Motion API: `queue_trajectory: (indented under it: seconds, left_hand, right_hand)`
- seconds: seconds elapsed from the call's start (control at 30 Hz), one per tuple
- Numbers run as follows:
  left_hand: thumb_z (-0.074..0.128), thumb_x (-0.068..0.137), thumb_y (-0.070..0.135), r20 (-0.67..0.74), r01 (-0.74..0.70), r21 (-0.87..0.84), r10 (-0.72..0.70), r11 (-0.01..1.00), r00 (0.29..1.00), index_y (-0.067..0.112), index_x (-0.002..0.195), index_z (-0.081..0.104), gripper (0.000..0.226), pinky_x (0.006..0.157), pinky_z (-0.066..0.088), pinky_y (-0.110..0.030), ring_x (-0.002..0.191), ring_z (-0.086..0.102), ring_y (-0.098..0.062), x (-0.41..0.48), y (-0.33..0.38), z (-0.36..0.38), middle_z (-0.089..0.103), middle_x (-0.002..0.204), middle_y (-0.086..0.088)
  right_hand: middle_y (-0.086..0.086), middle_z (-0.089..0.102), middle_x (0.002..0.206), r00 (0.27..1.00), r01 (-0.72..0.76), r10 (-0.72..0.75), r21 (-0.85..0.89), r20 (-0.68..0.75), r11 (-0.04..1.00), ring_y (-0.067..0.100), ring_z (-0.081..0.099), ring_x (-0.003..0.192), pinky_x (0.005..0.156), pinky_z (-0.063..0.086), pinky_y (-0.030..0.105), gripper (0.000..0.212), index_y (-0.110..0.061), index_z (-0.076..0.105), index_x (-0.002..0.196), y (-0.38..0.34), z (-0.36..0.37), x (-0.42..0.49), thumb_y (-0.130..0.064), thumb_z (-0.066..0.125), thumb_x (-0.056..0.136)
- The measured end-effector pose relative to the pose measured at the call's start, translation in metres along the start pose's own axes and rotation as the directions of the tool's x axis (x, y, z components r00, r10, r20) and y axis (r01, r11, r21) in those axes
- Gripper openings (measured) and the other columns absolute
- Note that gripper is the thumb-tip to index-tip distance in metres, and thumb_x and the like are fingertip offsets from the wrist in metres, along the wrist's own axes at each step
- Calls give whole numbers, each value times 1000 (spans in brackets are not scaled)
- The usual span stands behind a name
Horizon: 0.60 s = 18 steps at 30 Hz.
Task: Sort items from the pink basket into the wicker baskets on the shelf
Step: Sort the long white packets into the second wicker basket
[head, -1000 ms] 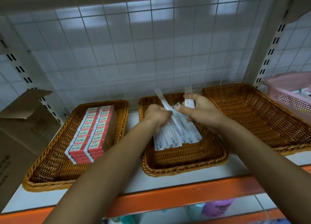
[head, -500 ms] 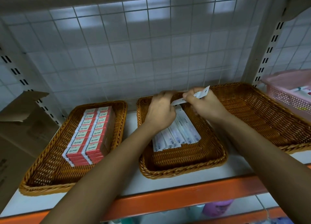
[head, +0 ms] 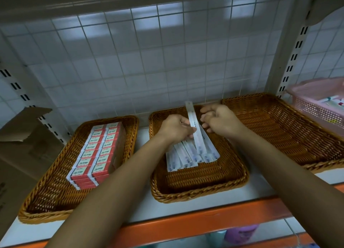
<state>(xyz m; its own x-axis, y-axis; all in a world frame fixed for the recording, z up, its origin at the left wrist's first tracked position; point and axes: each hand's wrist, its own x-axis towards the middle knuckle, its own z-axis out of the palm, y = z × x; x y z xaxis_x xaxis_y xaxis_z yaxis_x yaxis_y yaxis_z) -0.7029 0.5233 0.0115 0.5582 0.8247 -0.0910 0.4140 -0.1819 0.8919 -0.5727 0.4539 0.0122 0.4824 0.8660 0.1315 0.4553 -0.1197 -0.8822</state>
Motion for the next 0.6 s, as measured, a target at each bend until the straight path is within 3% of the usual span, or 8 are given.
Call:
queue_trajectory:
  seconds: [0.07,0.13,0.2,0.27,0.33,0.47,0.6]
  left_hand:
    - [70,83,4,-11,76,-28,-77,997,997,9,91,56,17,49,52,-17,52,61,-5,2,0,7,62,76,-5]
    - [72,81,3,-12,148,-23,-148,989,989,9,87,54,20,69,60,-32,62,66,-15,8,-3,15,63,75,-5]
    - [75,79,10,-21,147,145,-145,979,989,9,77,58,18,79,58,-40,75,71,-24,13,-6,20,70,70,-6]
    - [76,79,26,-24,73,490,-71,869,997,9,81,64,21,82,55,-33,90,68,-25,12,-5,22,73,87,-8]
    - [72,80,38,-74,27,703,35,711,997,10,101,63,36,79,48,-30,101,61,-24,9,-3,22,66,104,-7]
    - [58,91,32,-103,-130,739,301,661,948,15,113,59,28,80,44,-33,106,57,-26,1,19,29,61,113,-7]
    - [53,91,24,-71,-274,733,471,622,879,15,116,59,27,82,45,-34,103,57,-28,0,54,53,59,113,-10]
  right_hand:
    - [0,66,93,998,61,-61,-145,5,988,15,62,90,82,52,29,29,-10,59,118,0,-2,-2,-10,53,90]
    - [1,66,100,995,101,-102,-233,7,967,14,60,96,81,46,21,28,-11,60,117,-1,-5,-5,-11,51,90]
    - [2,66,100,990,142,-143,-304,21,942,13,61,96,81,43,17,28,-11,61,117,-1,-8,-7,-11,49,91]
    - [1,66,96,983,183,-180,-355,43,917,12,60,95,81,42,15,27,-10,62,116,-2,-11,-9,-10,49,92]
    - [1,66,100,975,220,-212,-394,64,893,13,59,98,85,43,17,27,-10,62,117,-1,-16,-11,-10,49,93]
    - [5,60,125,963,267,-248,-486,104,832,19,51,120,101,39,27,32,-12,57,125,4,-31,-12,-15,51,93]
    - [12,58,121,958,282,-260,-560,119,779,28,52,115,94,41,31,31,-9,57,119,13,-57,-12,-14,50,90]
